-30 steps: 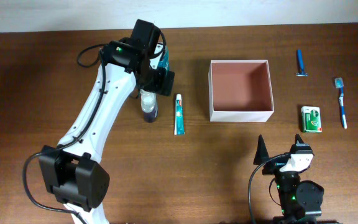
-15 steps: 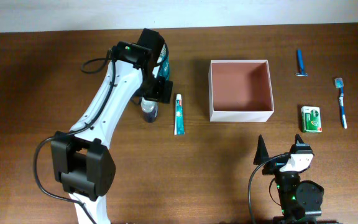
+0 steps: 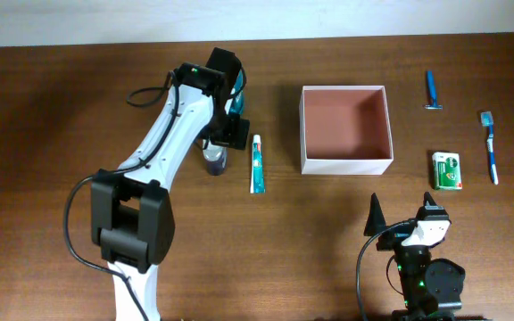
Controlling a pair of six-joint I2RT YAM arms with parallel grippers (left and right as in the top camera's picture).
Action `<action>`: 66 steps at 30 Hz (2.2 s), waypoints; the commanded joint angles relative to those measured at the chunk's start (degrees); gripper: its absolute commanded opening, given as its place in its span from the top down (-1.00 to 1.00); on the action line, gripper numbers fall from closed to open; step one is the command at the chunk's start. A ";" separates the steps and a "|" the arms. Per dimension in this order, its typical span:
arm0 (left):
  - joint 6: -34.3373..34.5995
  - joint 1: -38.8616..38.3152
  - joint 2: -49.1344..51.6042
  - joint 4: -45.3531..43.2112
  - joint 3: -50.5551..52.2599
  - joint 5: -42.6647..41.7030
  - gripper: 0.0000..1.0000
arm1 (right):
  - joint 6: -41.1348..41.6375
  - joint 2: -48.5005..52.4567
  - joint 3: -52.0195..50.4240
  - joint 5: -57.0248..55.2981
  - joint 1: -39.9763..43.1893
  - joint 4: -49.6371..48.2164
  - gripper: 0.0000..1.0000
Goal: Pack container
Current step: 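Lower the left gripper and close it around the soap bottle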
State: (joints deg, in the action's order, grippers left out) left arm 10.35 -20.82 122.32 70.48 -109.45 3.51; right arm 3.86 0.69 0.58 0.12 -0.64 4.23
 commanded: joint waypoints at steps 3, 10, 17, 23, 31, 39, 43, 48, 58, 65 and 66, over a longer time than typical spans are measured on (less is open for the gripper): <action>1.01 1.53 0.46 -0.66 -0.63 0.83 -0.99 | -0.44 -0.33 -0.26 0.11 -0.48 0.31 -0.98; 0.96 3.50 0.46 -0.90 -0.63 0.13 -0.99 | -0.46 -0.33 -0.26 0.11 -0.48 0.31 -0.98; 0.92 3.10 0.46 -0.81 -0.63 -2.89 -0.99 | -0.46 -0.33 -0.26 0.11 -0.48 0.31 -0.98; 0.92 2.82 0.46 -0.35 -0.63 -2.91 -0.99 | -0.46 -0.33 -0.26 0.11 -0.48 0.31 -0.98; 0.94 2.82 0.57 1.33 -0.31 -2.91 -0.99 | -0.46 -0.33 -0.26 0.11 -0.48 0.31 -0.98; 0.94 2.82 0.57 1.11 -0.31 -2.91 -0.79 | -0.46 -0.33 -0.26 0.11 -0.48 0.31 -0.98; 0.94 2.82 0.57 0.46 -0.31 -2.91 -0.61 | -0.46 -0.33 -0.26 0.11 -0.48 0.31 -0.98; 0.92 2.82 0.57 0.07 -0.31 -2.91 -0.60 | -0.46 -0.33 -0.26 0.11 -0.48 0.28 -0.98; 0.96 2.82 0.57 1.20 -0.31 -4.48 -0.21 | -0.46 -0.33 -0.26 0.11 -0.48 0.31 -0.98; 0.94 2.71 0.57 1.79 -0.31 -5.31 0.10 | -0.46 -0.33 -0.26 0.11 -0.48 0.31 -0.98; 0.94 2.71 0.57 1.79 -0.31 -5.29 0.14 | -0.46 -0.33 -0.26 0.11 -0.48 0.31 -0.98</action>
State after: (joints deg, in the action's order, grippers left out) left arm 11.29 -17.93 122.37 72.03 -109.45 -1.04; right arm 3.81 0.69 0.58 0.12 -0.64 4.23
